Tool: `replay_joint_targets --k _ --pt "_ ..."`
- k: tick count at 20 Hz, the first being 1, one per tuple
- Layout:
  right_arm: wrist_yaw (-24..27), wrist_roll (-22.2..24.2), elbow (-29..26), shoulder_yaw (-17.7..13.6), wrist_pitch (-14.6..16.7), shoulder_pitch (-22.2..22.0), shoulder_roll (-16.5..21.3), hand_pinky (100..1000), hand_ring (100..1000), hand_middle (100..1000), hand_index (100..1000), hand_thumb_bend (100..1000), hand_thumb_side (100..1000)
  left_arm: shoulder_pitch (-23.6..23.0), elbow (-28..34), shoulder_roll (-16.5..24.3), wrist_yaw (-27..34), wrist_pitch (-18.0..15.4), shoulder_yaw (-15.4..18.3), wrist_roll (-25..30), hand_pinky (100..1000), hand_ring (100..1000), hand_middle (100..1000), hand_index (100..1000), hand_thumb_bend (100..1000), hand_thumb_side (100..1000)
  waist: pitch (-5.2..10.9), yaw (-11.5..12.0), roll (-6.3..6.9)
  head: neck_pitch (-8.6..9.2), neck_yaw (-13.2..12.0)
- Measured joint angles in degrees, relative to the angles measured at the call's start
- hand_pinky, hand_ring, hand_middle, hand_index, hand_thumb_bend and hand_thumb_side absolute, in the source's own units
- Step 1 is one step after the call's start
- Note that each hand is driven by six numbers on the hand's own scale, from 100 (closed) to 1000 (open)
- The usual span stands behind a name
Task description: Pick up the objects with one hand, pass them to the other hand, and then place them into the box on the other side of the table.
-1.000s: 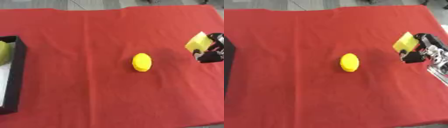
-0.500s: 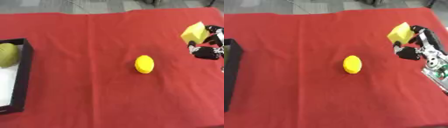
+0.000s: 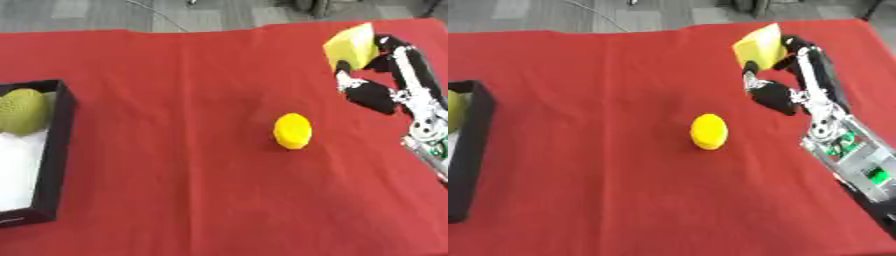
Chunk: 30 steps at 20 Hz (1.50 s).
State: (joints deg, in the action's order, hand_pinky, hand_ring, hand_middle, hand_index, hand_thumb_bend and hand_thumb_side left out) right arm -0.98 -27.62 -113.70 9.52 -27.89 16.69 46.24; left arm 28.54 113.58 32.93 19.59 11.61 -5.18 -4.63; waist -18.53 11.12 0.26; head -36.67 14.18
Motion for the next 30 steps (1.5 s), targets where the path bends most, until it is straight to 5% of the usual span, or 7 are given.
replay_joint_targets --k 1,4,13,23,30 --pt "-0.4 -0.1 0.0 0.8 0.4 0.3 -0.6 756 680 596 676 100 256 0.3 0.0 0.4 0.2 -0.2 0.0 -0.1 816 722 729 707 100 708 0.06 0.0 0.0 -0.01 -0.1" --pt "-1.9 0.0 0.0 3.2 1.3 1.3 -2.0 757 677 596 677 100 351 1.3 0.0 1.9 0.8 -1.1 -0.3 0.1 815 723 729 710 100 680 0.1 0.1 0.09 -0.27 -0.5" --pt "-7.0 1.0 0.0 10.4 6.0 5.9 -4.1 762 675 600 680 100 290 5.8 0.0 7.2 0.5 -2.6 -4.0 3.6 814 731 735 717 100 668 0.11 0.6 0.76 -0.95 -1.1" --pt "-11.4 4.1 0.0 15.6 6.9 9.7 -6.2 766 670 599 678 100 186 10.4 0.2 10.4 -0.5 -0.1 -7.7 10.9 809 731 730 727 100 665 0.16 0.9 0.93 -1.28 -1.5" --pt "-12.4 6.1 0.0 18.8 8.1 12.0 -7.2 752 665 597 677 100 246 14.1 0.3 11.6 -4.6 1.7 -11.0 19.3 810 749 751 757 100 641 0.21 1.2 1.16 -1.52 -1.5"
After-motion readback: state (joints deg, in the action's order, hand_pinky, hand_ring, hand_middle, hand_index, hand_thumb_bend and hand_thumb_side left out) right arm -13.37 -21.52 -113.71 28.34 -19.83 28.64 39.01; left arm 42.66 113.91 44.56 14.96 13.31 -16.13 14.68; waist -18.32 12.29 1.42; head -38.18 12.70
